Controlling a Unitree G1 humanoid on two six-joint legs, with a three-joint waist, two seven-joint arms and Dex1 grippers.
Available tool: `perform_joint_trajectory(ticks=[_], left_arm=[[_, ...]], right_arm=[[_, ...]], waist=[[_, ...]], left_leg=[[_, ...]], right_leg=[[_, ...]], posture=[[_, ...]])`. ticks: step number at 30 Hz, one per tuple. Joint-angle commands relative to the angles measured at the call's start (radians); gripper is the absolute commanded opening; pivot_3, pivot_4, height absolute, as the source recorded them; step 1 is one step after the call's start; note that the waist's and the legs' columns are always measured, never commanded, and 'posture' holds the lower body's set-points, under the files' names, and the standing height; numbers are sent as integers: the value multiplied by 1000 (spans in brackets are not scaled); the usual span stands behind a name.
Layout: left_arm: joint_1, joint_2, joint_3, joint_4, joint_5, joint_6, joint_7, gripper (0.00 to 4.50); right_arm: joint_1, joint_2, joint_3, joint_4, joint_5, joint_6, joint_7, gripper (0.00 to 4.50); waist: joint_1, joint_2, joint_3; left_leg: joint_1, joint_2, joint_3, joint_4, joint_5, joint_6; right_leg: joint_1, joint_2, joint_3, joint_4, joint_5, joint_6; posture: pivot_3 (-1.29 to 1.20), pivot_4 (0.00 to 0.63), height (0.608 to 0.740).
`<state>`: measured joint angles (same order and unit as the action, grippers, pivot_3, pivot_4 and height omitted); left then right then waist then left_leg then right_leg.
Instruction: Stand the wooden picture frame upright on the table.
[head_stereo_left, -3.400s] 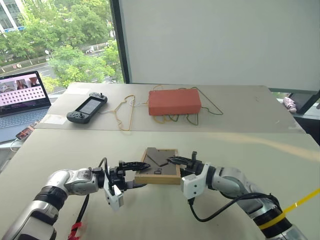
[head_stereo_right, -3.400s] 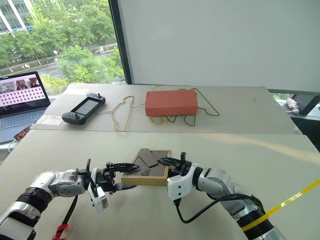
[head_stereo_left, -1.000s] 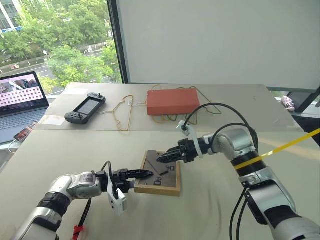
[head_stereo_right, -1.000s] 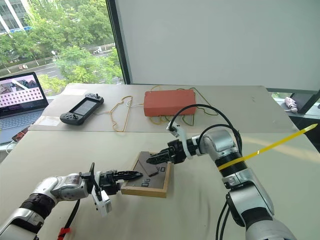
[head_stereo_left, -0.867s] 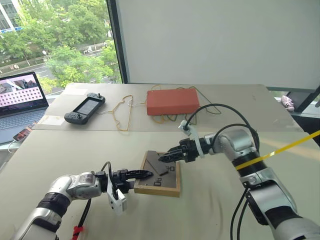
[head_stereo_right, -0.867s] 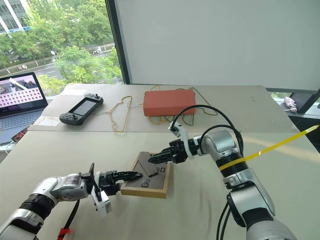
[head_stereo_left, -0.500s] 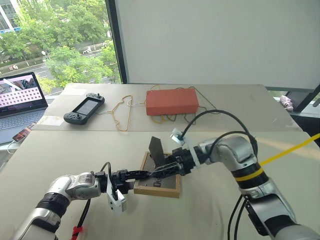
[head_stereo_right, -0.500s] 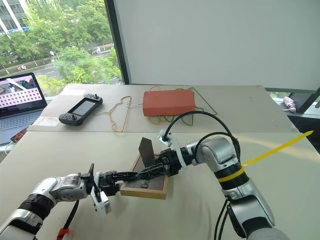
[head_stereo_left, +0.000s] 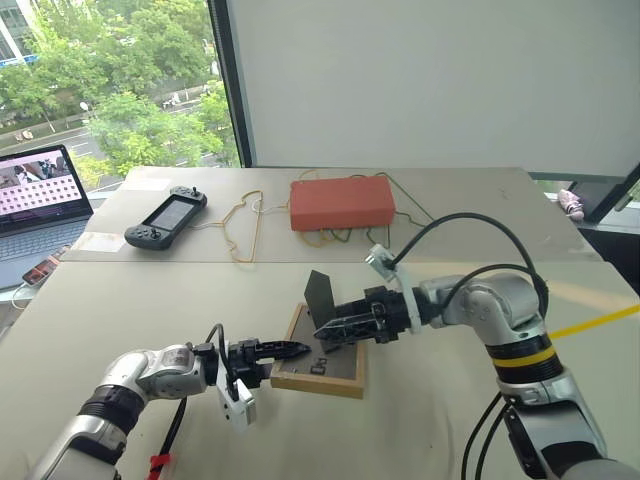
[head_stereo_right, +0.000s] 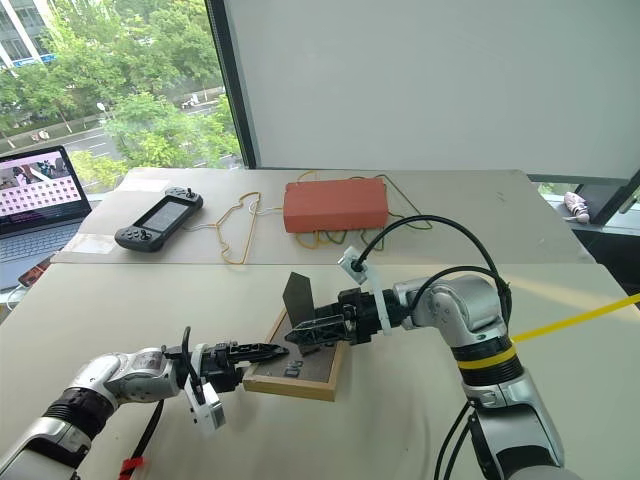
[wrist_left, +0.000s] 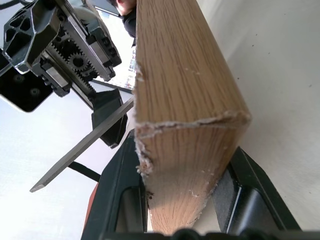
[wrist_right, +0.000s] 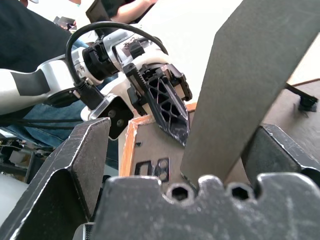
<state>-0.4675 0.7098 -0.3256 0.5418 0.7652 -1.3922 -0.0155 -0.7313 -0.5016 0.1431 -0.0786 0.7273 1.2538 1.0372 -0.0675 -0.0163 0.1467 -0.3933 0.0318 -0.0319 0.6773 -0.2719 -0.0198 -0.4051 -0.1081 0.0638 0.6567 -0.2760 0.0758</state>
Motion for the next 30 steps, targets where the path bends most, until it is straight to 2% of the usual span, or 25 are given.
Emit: perform_joint_trajectory(ticks=[1, 6, 9, 13, 16, 18, 20, 25, 30], left_arm=[[-9, 6, 12, 9, -2, 3, 12, 1227], [-7, 6, 12, 9, 2, -1, 15, 1227], [-6, 8, 12, 11, 2, -2, 16, 1227], [-9, 12, 11, 16, 7, -7, 20, 1227], [-11, 15, 12, 20, 11, -13, 25, 1227], [-15, 16, 12, 26, 12, -14, 28, 1227], [-17, 17, 11, 29, 8, -14, 28, 1227], [-15, 18, 10, 24, -3, -17, 25, 1227], [-13, 19, 10, 21, -15, -14, 20, 1227]], right_arm=[[23, -45, 18, 2, -56, -96, 0, 4463], [34, -120, 12, 106, -172, -252, -10, 4463], [71, -201, 31, 139, -307, -489, 9, 4463], [260, -306, 54, 1, -531, -1062, 37, 4463], [369, -348, 100, -62, -660, -1333, 45, 4463], [411, -346, 140, -93, -795, -1499, -26, 4463], [408, -313, 154, -87, -892, -1599, -111, 4463], [361, -192, 167, -62, -1023, -1678, -262, 4463], [365, -153, 191, -64, -1058, -1681, -277, 4463]], waist=[[0, 0, 0], [0, 0, 0], [3, 0, 0], [6, 0, 0], [1, 0, 0], [0, 0, 0], [-2, 0, 0], [2, 0, 0], [14, 0, 0]], left_leg=[[0, 0, 0, 0, 0, 0], [0, 0, 0, 0, 0, 0], [0, 0, 0, 0, 0, 0], [0, 0, 1, -1, 0, 0], [0, 0, 2, -1, 0, 0], [1, 1, 2, -1, 0, 0], [3, 1, 4, -1, 0, 0], [5, 1, 6, -1, 1, -1], [5, 1, 6, -1, 1, -1]], right_leg=[[0, 0, 0, 0, 0, 0], [0, 0, 0, 0, 0, 0], [0, 0, 0, -1, 0, 0], [0, 0, 0, -2, 0, 0], [0, 0, 1, -2, 0, 0], [1, 0, 1, -2, 0, 0], [1, 0, 2, -7, 0, 0], [3, 0, 2, -8, 0, -1], [3, 0, 2, -9, 0, -1]], posture=[[0, 150, 740], [0, 150, 740], [0, 150, 740], [0, 150, 740], [0, 150, 740], [0, 150, 740], [0, 150, 740], [0, 150, 740], [0, 150, 740]])
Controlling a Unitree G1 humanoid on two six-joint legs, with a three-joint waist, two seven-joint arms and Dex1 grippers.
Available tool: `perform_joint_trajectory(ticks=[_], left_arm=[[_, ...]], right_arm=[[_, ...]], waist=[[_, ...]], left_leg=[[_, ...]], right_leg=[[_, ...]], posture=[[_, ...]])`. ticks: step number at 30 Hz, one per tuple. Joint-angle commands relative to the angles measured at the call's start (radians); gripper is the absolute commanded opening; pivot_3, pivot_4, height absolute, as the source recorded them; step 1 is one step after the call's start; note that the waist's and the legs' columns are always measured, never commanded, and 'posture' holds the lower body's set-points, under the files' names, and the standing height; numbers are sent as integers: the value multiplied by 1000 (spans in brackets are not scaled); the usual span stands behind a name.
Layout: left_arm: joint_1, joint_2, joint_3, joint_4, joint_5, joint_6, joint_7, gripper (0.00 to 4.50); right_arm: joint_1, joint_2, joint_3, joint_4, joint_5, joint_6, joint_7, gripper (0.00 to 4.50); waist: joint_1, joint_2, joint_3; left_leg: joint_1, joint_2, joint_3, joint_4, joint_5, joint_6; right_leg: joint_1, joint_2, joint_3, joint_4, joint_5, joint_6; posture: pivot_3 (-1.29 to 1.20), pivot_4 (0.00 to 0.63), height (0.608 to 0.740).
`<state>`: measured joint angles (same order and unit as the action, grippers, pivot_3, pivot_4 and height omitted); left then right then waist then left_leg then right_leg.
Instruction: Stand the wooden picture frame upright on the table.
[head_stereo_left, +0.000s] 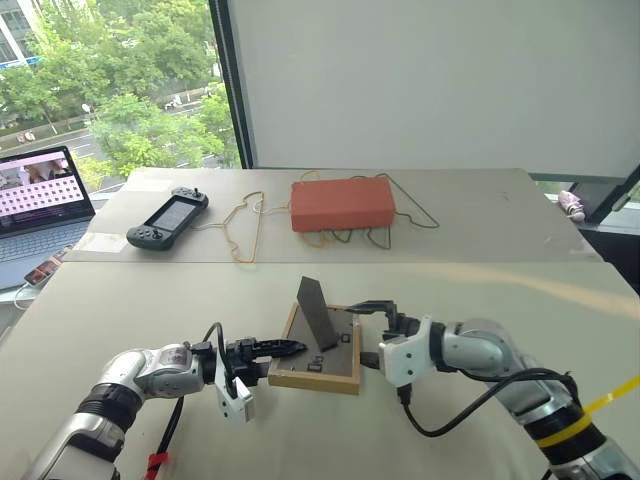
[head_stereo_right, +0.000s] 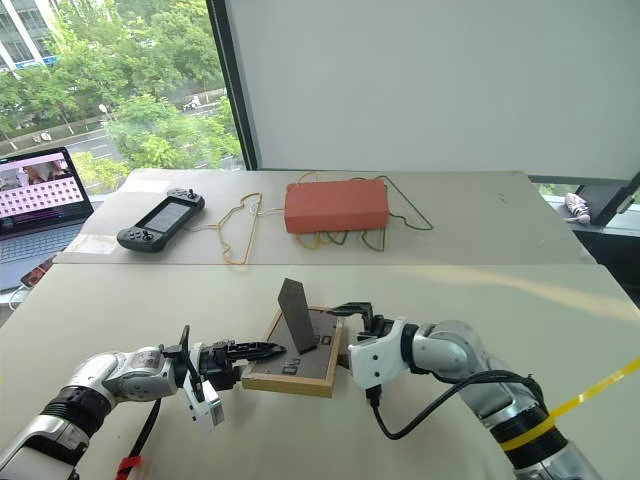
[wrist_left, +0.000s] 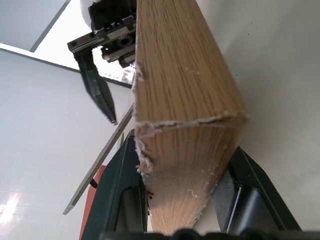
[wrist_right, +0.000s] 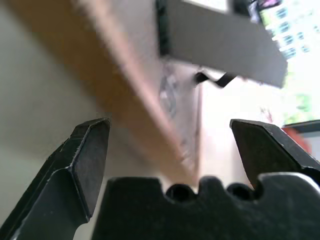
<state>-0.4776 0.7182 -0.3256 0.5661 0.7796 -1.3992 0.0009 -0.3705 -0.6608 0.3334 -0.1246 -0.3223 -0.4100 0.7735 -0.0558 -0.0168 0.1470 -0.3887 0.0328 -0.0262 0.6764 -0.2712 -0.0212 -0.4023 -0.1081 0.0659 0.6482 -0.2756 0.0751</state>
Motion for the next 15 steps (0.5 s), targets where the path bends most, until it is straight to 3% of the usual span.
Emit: perform_joint_trajectory(ticks=[1, 2, 3, 9, 11, 15], left_arm=[[-3, 11, 11, -4, -30, -7, 3, 1227], [-2, 11, 11, -4, -31, -6, 3, 1227], [-2, 11, 11, -4, -33, -5, 2, 1227], [-1, 8, 11, -2, -47, 3, -3, 1227], [-5, 6, 7, 5, -60, 7, -8, 1227], [-11, 2, 2, 17, -80, 10, -18, 1227]], right_arm=[[12, 10, 5, -24, -3, -10, -9, 4463], [22, 11, 8, -32, 0, -6, -6, 3945], [28, 13, 9, -40, -1, -7, -8, 3834], [42, 37, 9, -77, -1, 20, -8, 1747], [35, 53, 2, -90, 2, 39, -19, 1514], [22, 67, -10, -93, -7, 39, -36, 1510]], waist=[[5, 0, 0], [5, 0, 0], [7, 0, 0], [7, 0, 0], [9, 0, 0], [10, 0, 0]], left_leg=[[0, 0, 0, 0, 0, 0], [0, 0, 0, 0, 0, 0], [0, 0, 0, 0, 0, 0], [1, 0, 1, 0, 0, 0], [1, 0, 1, 0, 0, 0], [1, 0, 1, 0, 0, 0]], right_leg=[[0, 0, 0, 0, 0, 0], [0, 0, 0, 0, 0, 0], [0, 0, 0, 0, 0, 0], [0, 0, 0, 0, 0, 0], [0, 0, 0, 0, 0, 0], [0, 0, 0, 0, 0, 0]], posture=[[0, 150, 740], [0, 150, 740], [0, 150, 740], [0, 150, 740], [0, 150, 740], [0, 150, 740]])
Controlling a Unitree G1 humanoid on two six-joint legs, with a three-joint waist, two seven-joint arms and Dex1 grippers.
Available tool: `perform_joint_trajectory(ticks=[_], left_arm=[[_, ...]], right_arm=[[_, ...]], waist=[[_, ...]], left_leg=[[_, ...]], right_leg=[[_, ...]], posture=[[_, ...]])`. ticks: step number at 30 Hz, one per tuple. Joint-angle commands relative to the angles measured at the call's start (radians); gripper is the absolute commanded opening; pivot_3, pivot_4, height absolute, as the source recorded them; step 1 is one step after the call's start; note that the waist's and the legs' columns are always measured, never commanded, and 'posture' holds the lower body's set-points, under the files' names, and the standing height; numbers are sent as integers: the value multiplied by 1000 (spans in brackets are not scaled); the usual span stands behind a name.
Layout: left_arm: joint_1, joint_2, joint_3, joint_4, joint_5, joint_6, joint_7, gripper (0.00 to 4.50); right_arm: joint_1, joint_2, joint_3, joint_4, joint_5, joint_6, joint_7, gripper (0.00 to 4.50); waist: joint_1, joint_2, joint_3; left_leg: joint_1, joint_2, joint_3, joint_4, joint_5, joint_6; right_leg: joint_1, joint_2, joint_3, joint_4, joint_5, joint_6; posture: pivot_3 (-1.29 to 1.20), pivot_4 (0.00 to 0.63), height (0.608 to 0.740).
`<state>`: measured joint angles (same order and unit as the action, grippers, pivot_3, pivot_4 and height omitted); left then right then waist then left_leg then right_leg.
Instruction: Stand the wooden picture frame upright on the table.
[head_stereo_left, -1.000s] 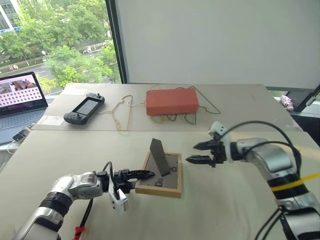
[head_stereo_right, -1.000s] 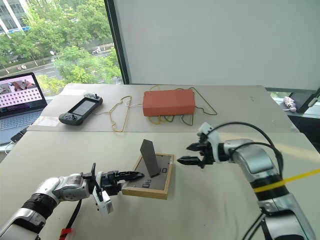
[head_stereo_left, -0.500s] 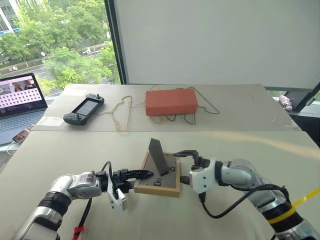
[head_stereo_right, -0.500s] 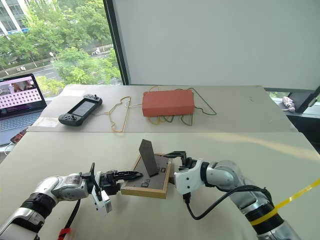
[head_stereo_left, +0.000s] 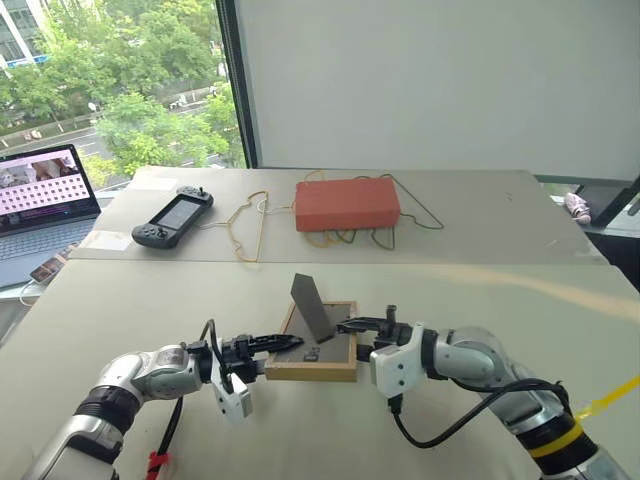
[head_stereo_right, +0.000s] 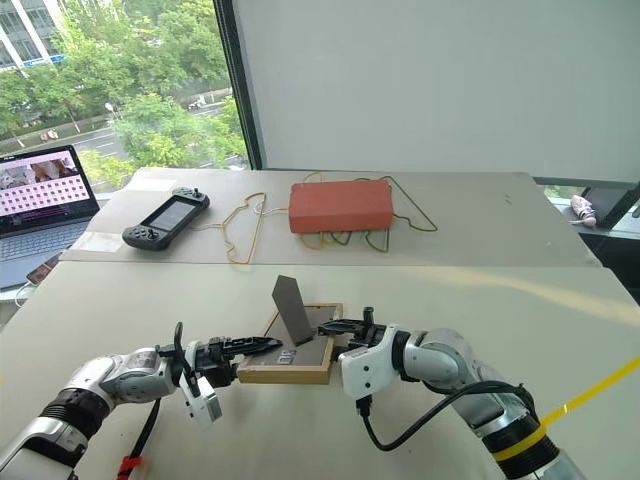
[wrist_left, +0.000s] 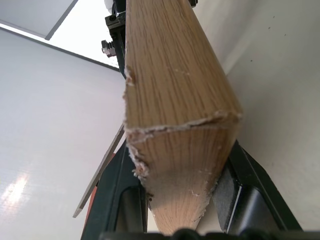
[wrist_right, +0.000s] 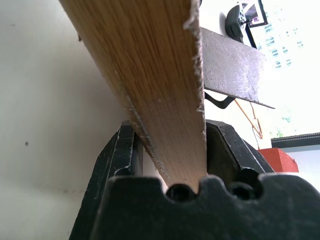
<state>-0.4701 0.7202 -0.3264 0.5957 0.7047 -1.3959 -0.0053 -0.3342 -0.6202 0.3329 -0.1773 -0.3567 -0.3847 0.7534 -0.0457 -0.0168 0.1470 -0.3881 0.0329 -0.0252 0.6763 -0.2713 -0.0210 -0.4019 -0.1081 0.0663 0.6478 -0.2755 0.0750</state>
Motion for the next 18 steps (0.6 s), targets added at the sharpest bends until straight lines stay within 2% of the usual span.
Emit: perform_joint_trajectory(ticks=[1, 2, 4, 6, 12, 15, 18], left_arm=[[-22, -3, 2, -6, -18, 7, -15, 1689], [-24, -5, 4, -3, -26, 10, -17, 2166], [-22, -8, 10, -6, -36, 26, -20, 2624], [-13, 1, 8, -18, -45, 36, -37, 3421], [74, 55, 55, -67, -158, 93, -71, 3421], [134, 77, 79, -104, -261, 175, -107, 3421], [193, 79, 92, -177, -362, 264, -157, 3421]], right_arm=[[-14, 29, -11, -41, 27, 14, -17, 1510], [-14, 30, -13, -42, 27, 15, -18, 1510], [-10, 34, -18, -44, 23, 14, -24, 1510], [-3, 38, -27, -45, 21, 18, -32, 1510], [-21, 4, -115, -6, 69, 37, -42, 1510], [-49, -31, -164, -1, 177, 106, 19, 1510], [-121, -40, -214, -2, 333, 275, 100, 1510]], waist=[[0, 0, 0], [0, 0, 0], [0, 0, 0], [-3, 0, 0], [-3, 0, 0], [0, 0, 0], [0, 1, 0]], left_leg=[[0, 0, 0, 0, 0, 0], [0, 0, 0, 0, 0, 0], [1, 0, 0, 0, 0, 0], [1, 0, 0, 0, 0, 0], [1, 0, 0, 0, 0, 0], [0, 0, 0, 0, 0, 0], [0, 0, 0, 0, 0, 0]], right_leg=[[0, 0, 0, 0, 0, 0], [0, 0, 0, 0, 0, 0], [1, 0, 0, 0, 0, 0], [1, 0, 0, 0, 0, 0], [0, 0, 0, 0, 0, 0], [0, 0, 0, 0, 0, 0], [0, 0, 0, 0, 0, 0]], posture=[[0, 150, 740], [0, 150, 740], [0, 150, 740], [0, 150, 740], [0, 150, 740], [0, 150, 740], [0, 150, 740]])
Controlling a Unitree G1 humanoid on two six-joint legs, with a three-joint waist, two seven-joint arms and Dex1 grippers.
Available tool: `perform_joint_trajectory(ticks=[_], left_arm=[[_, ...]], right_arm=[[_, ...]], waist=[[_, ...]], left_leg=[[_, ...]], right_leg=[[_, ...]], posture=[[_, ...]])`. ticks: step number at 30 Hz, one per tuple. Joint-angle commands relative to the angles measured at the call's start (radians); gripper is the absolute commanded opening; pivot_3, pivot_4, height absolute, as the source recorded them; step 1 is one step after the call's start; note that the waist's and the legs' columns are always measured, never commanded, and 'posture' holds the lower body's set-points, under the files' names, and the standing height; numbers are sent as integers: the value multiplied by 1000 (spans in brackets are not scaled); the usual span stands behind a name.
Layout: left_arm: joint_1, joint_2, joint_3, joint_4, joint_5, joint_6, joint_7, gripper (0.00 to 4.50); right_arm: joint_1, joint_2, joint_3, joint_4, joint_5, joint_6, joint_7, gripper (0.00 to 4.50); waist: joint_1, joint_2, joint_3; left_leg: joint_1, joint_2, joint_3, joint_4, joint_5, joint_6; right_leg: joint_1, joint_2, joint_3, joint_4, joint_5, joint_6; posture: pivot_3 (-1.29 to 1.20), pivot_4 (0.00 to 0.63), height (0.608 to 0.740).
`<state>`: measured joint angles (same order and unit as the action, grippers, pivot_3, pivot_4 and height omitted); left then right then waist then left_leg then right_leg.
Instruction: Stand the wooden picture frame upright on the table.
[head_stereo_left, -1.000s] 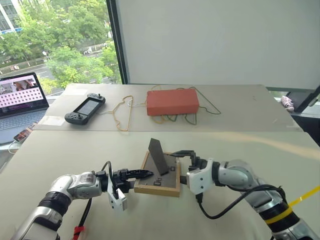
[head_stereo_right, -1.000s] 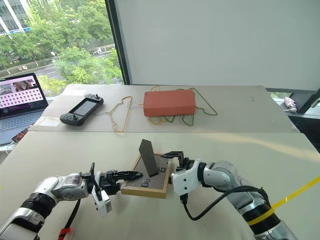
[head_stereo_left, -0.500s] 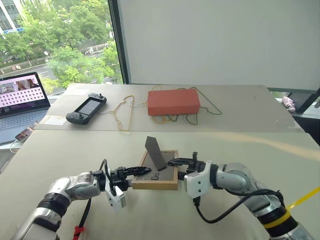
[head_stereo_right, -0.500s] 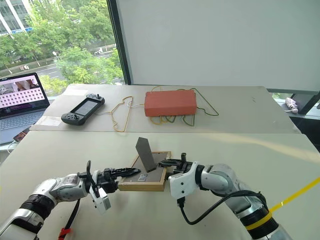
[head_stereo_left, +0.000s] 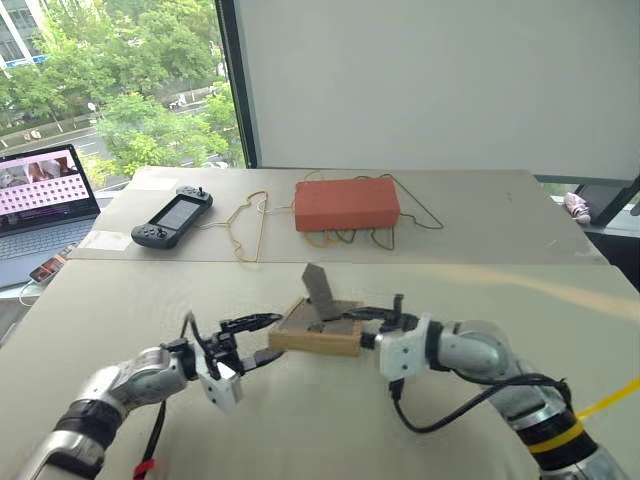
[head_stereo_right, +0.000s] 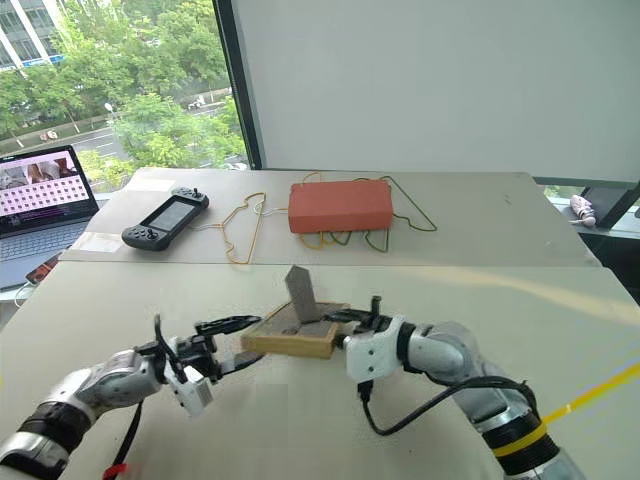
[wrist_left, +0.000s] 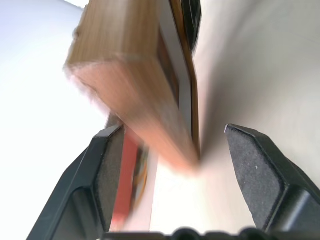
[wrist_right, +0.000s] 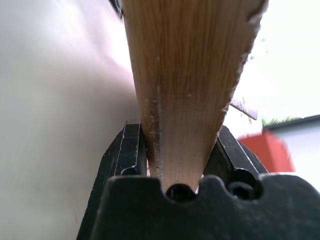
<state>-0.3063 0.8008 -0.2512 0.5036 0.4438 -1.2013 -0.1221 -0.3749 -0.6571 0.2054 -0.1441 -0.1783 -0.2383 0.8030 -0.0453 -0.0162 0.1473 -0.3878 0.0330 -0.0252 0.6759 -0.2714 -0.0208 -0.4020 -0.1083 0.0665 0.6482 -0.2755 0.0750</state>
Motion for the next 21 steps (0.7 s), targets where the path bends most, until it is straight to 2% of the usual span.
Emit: perform_joint_trajectory(ticks=[1, 5, 10, 12, 14, 21], left_arm=[[47, -4, 21, -113, -123, 93, -53, 3421], [126, -23, 9, -236, -161, 150, -107, 3421], [188, -44, 21, -333, -216, 209, -159, 3421], [198, -45, 31, -350, -217, 213, -171, 3421], [200, -49, 39, -359, -220, 219, -180, 3421], [185, -71, 58, -364, -222, 227, -206, 3421]], right_arm=[[-104, -8, -94, -34, 201, 206, 86, 1510], [-237, -4, -140, -6, 428, 607, 181, 1510], [-423, 18, -213, 115, 733, 1293, 210, 1510], [-434, 15, -192, 169, 749, 1359, 226, 1510], [-418, 10, -141, 211, 699, 1338, 206, 1510], [-342, -1, -88, 244, 672, 1284, 222, 1510]], waist=[[-1, 0, 0], [-5, 0, 0], [0, 0, 0], [2, 0, 0], [3, 0, 0], [0, 1, 0]], left_leg=[[0, 0, 0, 0, 0, 0], [0, 1, -1, 0, 0, 1], [-1, 1, -1, 0, -1, 1], [-1, 1, -2, 0, -1, 1], [-2, 0, -2, -1, -1, 2], [-2, 0, -1, 0, -1, 3]], right_leg=[[0, 0, 0, 0, 0, 0], [0, 0, 0, 0, 0, 0], [0, 0, 0, 1, 1, -1], [-1, 0, 0, 2, 1, -1], [0, 0, 0, 1, 1, -1], [-1, 0, 0, 0, 1, -1]], posture=[[0, 150, 740], [0, 150, 740], [0, 150, 740], [0, 150, 740], [0, 150, 740], [0, 150, 740]])
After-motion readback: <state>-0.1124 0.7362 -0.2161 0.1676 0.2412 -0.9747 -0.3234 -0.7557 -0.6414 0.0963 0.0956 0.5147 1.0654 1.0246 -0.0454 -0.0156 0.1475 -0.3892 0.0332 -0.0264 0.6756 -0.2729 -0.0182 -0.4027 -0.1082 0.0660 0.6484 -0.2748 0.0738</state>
